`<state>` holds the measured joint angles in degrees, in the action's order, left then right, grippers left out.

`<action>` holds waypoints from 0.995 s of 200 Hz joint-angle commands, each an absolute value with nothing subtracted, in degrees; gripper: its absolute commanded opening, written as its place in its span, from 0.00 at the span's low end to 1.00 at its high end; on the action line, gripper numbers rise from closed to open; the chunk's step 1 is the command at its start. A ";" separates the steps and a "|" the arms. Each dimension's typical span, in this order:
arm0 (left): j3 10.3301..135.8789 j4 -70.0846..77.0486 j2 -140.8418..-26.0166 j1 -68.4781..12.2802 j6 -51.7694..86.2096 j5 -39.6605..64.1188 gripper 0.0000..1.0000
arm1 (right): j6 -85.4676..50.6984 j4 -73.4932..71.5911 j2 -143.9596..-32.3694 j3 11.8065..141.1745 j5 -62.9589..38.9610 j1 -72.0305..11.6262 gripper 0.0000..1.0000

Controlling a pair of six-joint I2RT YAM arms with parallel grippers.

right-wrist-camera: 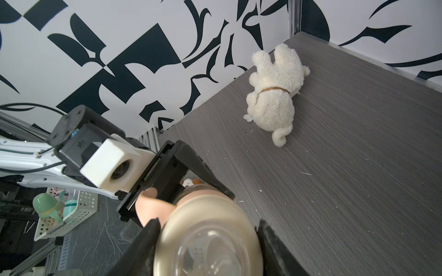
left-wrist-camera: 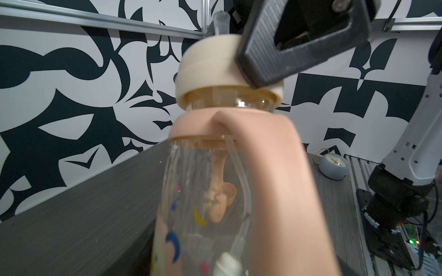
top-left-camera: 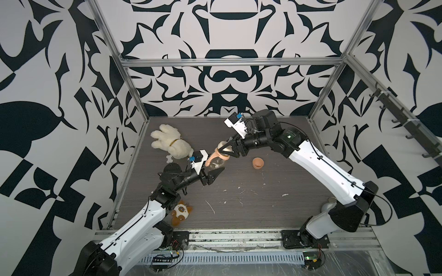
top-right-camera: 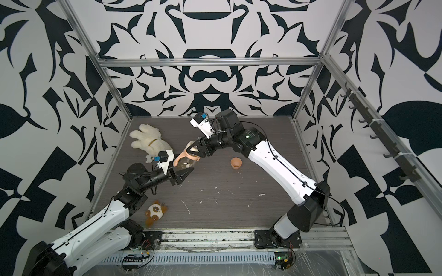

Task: Assemble the baby bottles
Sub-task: Close the nipple on the baby bottle.

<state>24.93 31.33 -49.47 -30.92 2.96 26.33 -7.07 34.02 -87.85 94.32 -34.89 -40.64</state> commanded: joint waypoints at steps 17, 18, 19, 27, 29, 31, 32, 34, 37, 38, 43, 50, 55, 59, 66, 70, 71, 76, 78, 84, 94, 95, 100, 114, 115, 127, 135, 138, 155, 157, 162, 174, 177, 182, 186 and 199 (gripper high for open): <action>26.58 33.63 -48.39 -30.92 1.71 25.38 0.44 | -9.28 32.64 -87.63 92.81 -33.97 -41.13 0.40; 26.60 33.51 -48.41 -30.97 1.69 25.35 0.44 | -9.30 32.71 -87.63 92.77 -33.77 -41.13 0.40; 26.62 33.50 -48.42 -30.91 1.64 25.24 0.44 | -9.31 32.75 -87.63 92.75 -33.59 -41.13 0.40; 26.72 33.23 -48.30 -30.94 1.45 24.79 0.44 | -9.38 33.41 -87.90 92.82 -32.44 -41.13 0.40; 26.72 33.22 -48.26 -30.94 1.42 24.70 0.44 | -9.33 33.60 -87.96 92.86 -32.13 -41.13 0.40; 26.72 33.22 -48.21 -30.94 1.41 24.52 0.44 | -9.32 33.69 -87.97 92.89 -31.78 -41.15 0.40; 26.72 33.27 -48.19 -30.94 1.41 24.52 0.44 | -9.36 33.72 -88.02 92.94 -31.62 -41.14 0.40; 26.72 33.23 -48.13 -30.94 1.34 24.43 0.44 | -9.44 33.83 -88.05 92.93 -31.26 -41.14 0.40; 26.72 33.24 -48.08 -30.94 1.28 24.19 0.44 | -9.53 33.89 -88.11 92.89 -30.75 -41.13 0.40; 26.72 33.18 -48.08 -30.94 1.25 24.18 0.44 | -9.60 33.82 -88.13 92.85 -30.49 -41.13 0.40; 26.85 33.06 -47.99 -30.94 1.23 23.95 0.44 | -10.00 33.30 -87.91 92.37 -29.59 -41.11 0.40; 26.84 33.05 -47.90 -30.94 1.16 23.76 0.44 | -10.98 31.62 -87.47 91.19 -29.27 -41.13 0.40; 26.86 33.09 -47.90 -30.96 1.14 23.53 0.44 | -11.57 30.57 -87.21 90.36 -29.31 -41.13 0.40; 26.85 33.05 -47.83 -30.94 1.14 23.18 0.44 | -12.03 29.80 -87.07 89.87 -29.35 -41.20 0.40; 26.88 33.05 -47.77 -30.95 1.14 22.51 0.44 | -12.71 28.69 -87.03 89.17 -29.48 -41.25 0.40; 26.76 33.06 -47.66 -31.02 1.08 22.28 0.43 | -12.94 28.34 -87.01 88.77 -29.41 -41.26 0.40; 26.74 33.05 -47.65 -31.02 1.07 22.17 0.44 | -13.02 28.28 -87.06 88.64 -29.34 -41.28 0.39; 26.74 33.05 -47.51 -31.03 0.97 21.66 0.43 | -13.45 27.86 -86.94 88.25 -28.84 -41.46 0.39; 26.75 33.03 -47.47 -31.03 0.90 21.52 0.44 | -13.67 27.60 -86.93 87.98 -28.61 -41.48 0.39; 26.74 32.85 -47.30 -31.03 0.80 21.15 0.44 | -14.52 26.60 -86.84 86.94 -28.19 -41.56 0.39; 26.85 32.51 -47.20 -31.03 0.40 20.66 0.43 | -16.91 23.36 -86.34 84.62 -28.53 -41.54 0.39; 26.87 32.47 -47.24 -31.03 0.38 20.61 0.43 | -17.16 23.06 -86.33 84.36 -28.64 -41.56 0.39; 26.89 32.31 -47.35 -31.11 0.28 20.57 0.43 | -18.46 21.09 -86.18 83.26 -29.23 -41.65 0.39; 27.26 32.14 -47.80 -31.33 0.05 20.41 0.43 | -21.53 17.55 -86.20 81.00 -30.80 -41.88 0.39; 27.25 32.07 -47.85 -31.35 0.02 20.36 0.43 | -21.66 17.43 -86.21 80.89 -30.83 -41.86 0.39; 27.83 31.35 -48.40 -31.95 -0.68 19.60 0.42 | -23.39 15.87 -86.27 79.90 -30.85 -41.85 0.39; 28.42 30.46 -48.72 -32.61 -1.66 18.90 0.42 | -24.22 15.47 -86.35 79.60 -30.56 -41.84 0.39; 28.66 30.15 -48.77 -32.98 -2.13 18.48 0.42 | -24.53 15.57 -86.34 79.60 -30.32 -41.84 0.39; 29.33 29.41 -48.75 -34.81 -4.41 15.00 0.41 | -25.73 16.44 -86.41 79.64 -28.90 -41.92 0.39; 29.39 29.26 -48.77 -35.05 -4.71 14.54 0.41 | -25.86 16.68 -86.40 79.63 -28.60 -42.01 0.38; 29.58 28.98 -48.71 -35.72 -5.53 13.16 0.41 | -26.03 17.06 -86.40 79.53 -27.89 -42.12 0.38; 30.27 27.99 -48.78 -37.79 -8.07 9.80 0.40 | -26.62 17.37 -86.38 78.84 -26.76 -42.10 0.38; 30.48 27.71 -48.85 -38.44 -8.89 8.92 0.39 | -26.82 17.33 -86.32 78.57 -26.46 -42.14 0.38; 30.80 27.24 -48.87 -39.41 -10.12 7.35 0.39 | -27.21 17.12 -86.24 78.05 -25.93 -42.14 0.38; 31.03 27.03 -48.91 -40.33 -11.12 6.05 0.38 | -27.58 16.71 -86.07 77.53 -25.72 -42.10 0.38; 31.70 26.31 -49.32 -43.01 -14.11 2.04 0.38 | -28.74 15.46 -85.81 76.32 -25.36 -42.14 0.38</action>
<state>26.24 20.91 -49.74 -37.80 -5.72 6.98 -26.37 15.79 -85.67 79.29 -27.70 -40.86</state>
